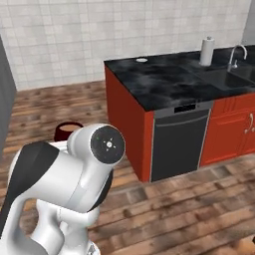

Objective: Pick the cup of tea, navigate to the dining table, and place it on the saucer.

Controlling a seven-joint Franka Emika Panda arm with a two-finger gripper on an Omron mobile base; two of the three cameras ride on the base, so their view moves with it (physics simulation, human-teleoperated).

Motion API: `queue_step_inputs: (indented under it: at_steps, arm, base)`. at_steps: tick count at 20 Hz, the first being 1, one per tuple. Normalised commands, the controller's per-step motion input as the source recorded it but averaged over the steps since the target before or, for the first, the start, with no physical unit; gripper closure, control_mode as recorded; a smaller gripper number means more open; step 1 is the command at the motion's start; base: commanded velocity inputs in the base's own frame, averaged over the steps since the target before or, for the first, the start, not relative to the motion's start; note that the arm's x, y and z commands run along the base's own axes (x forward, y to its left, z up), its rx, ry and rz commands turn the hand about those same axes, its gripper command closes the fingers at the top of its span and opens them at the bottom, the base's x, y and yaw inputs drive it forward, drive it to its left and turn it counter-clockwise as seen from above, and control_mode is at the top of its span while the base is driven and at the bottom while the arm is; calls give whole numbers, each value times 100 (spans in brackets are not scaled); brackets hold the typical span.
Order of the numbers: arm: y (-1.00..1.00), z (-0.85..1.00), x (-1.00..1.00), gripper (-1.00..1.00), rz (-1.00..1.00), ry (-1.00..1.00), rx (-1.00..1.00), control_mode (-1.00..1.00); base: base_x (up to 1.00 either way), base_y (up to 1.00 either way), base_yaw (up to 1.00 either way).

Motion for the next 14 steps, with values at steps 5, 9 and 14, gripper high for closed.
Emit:
queue_step_inputs:
  at_steps: [5, 9, 14]
  arm:
    - [0, 0, 0, 100, 0, 0, 0, 100]
    - [0, 0, 0, 100, 0, 0, 0, 100]
    - [0, 0, 0, 100, 0, 0, 0, 100]
  base:
    - [100, 64, -12]
    - [100, 87, -11]
    - [100, 100, -14]
